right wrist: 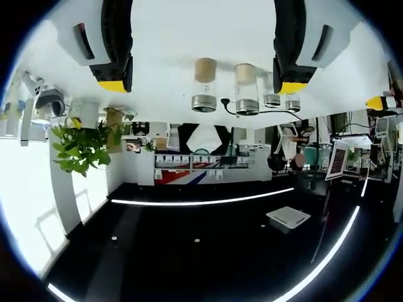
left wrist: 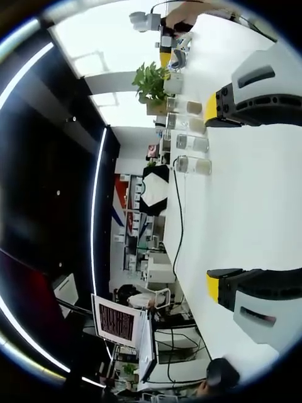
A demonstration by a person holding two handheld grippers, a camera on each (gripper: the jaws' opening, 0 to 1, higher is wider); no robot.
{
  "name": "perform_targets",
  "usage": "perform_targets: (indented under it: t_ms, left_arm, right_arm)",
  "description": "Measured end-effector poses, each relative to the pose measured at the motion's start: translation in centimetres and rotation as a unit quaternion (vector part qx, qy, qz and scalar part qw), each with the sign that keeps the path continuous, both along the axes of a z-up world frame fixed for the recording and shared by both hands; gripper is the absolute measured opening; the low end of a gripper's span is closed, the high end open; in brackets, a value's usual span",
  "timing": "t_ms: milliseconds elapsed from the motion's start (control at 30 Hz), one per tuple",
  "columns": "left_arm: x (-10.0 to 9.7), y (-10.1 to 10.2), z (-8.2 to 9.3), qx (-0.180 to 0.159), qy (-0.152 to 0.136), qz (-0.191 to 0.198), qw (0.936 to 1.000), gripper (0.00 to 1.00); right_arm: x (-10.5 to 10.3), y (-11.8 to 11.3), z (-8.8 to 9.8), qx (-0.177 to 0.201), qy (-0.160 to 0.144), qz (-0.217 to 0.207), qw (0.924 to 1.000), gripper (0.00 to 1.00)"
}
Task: Rotate the seasoning bottle until the label or dispensing opening points toward the visible target arrow and the bottle remains upright within the marked orientation range
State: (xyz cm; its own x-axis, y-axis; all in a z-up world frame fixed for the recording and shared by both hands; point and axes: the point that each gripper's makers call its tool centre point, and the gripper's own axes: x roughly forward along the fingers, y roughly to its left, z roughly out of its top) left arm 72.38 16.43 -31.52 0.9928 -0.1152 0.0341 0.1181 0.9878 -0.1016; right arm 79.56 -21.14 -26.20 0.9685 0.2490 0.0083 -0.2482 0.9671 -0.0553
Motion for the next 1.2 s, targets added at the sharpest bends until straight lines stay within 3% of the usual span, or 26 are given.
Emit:
perform_targets:
  t_ms: [467, 1200]
  left_arm:
    - [-0.1, -0.1, 0.1, 0.001, 0.002, 0.001, 1.0, 0.98]
    - [0.0, 0.2, -0.2, 0.0, 0.007, 0.005, 1.0, 0.98]
  right_arm:
    - [2.0, 3.6, 1.2, -0.003, 0.003, 0.037, 0.9993, 0.93]
    - [5.9, 8.2, 0.3, -0.003, 0.02, 0.066, 0.9976, 0.91]
